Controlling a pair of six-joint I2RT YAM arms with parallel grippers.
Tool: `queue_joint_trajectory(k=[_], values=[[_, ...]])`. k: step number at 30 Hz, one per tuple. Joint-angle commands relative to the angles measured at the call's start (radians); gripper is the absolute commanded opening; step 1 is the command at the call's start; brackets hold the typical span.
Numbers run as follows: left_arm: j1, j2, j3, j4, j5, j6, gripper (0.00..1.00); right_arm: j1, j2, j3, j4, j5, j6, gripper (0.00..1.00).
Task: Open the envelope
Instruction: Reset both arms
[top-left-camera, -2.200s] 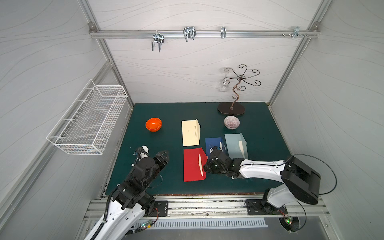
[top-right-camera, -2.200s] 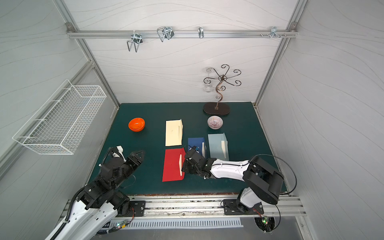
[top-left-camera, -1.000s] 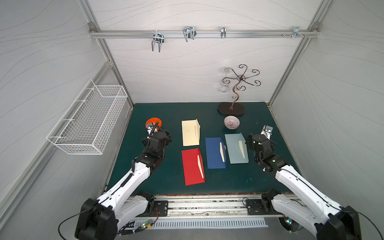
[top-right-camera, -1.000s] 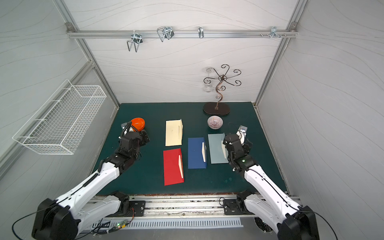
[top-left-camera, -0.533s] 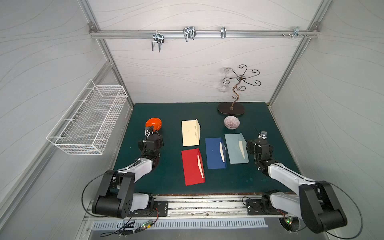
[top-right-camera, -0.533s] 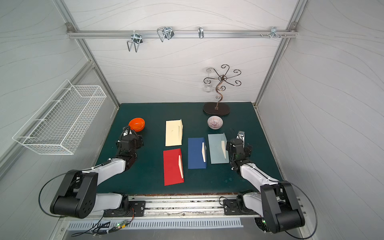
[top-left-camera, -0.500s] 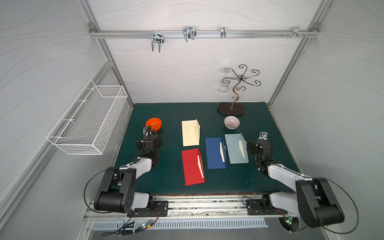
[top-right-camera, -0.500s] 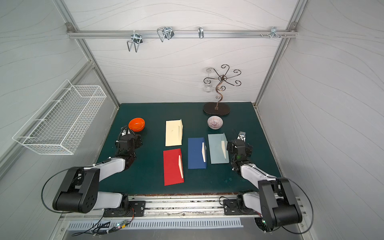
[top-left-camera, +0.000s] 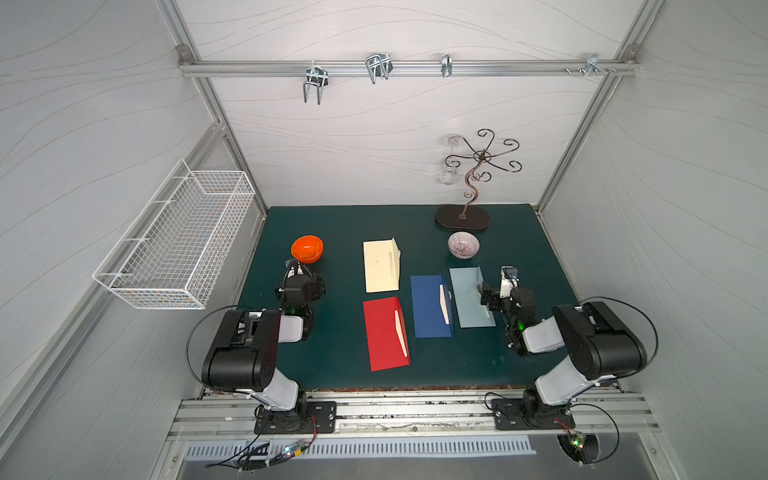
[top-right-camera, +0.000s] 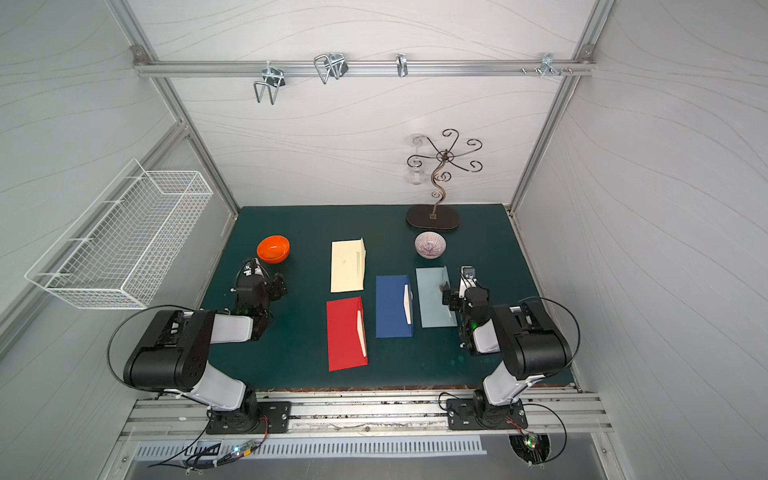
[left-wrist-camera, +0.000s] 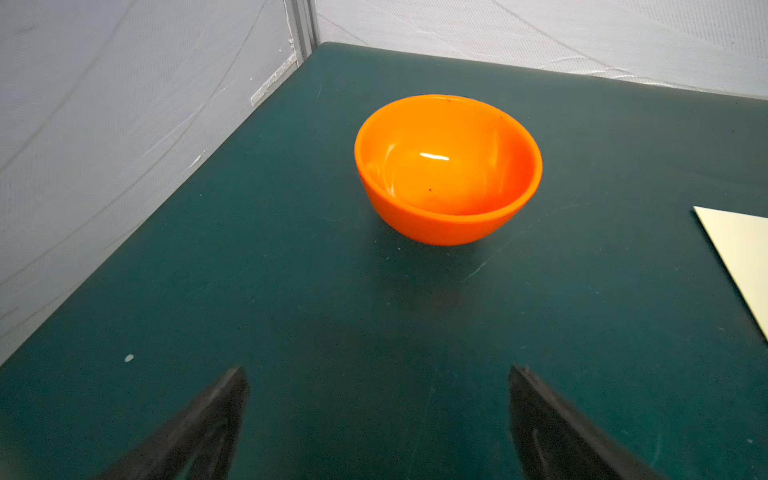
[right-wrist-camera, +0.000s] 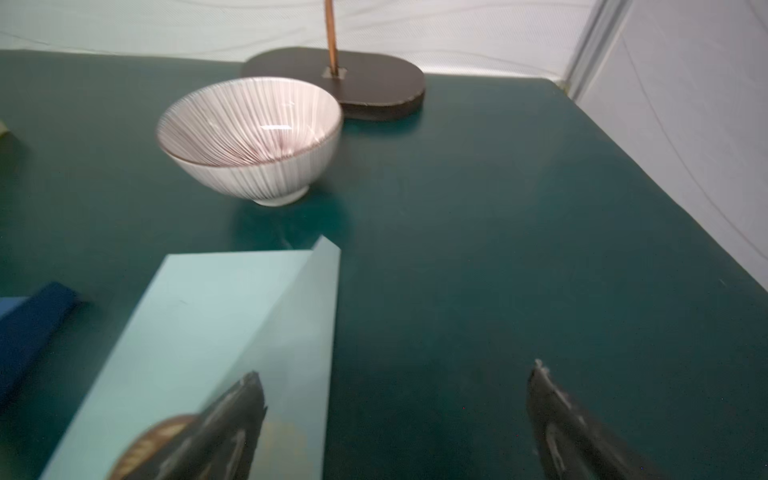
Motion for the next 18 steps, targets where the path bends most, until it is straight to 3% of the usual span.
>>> queue_joint_trajectory(k=[1, 5, 10, 18], values=[[-0.006, -0.001, 0.015, 0.091, -0.019, 0.007, 1.00, 0.009, 0.015, 0.019, 0.128, 0.063, -0.036, 0.99], [-0.008, -0.004, 0.015, 0.090, -0.021, 0.007, 1.00, -0.003, 0.001, 0.037, 0.080, 0.063, -0.023, 0.99], [-0.008, -0.004, 0.016, 0.091, -0.023, 0.006, 1.00, -0.092, -0.038, 0.144, -0.201, 0.008, 0.093, 0.99], [-0.008, -0.002, 0.015, 0.089, -0.023, 0.007, 1.00, -0.077, -0.028, 0.179, -0.253, 0.023, 0.077, 0.99]])
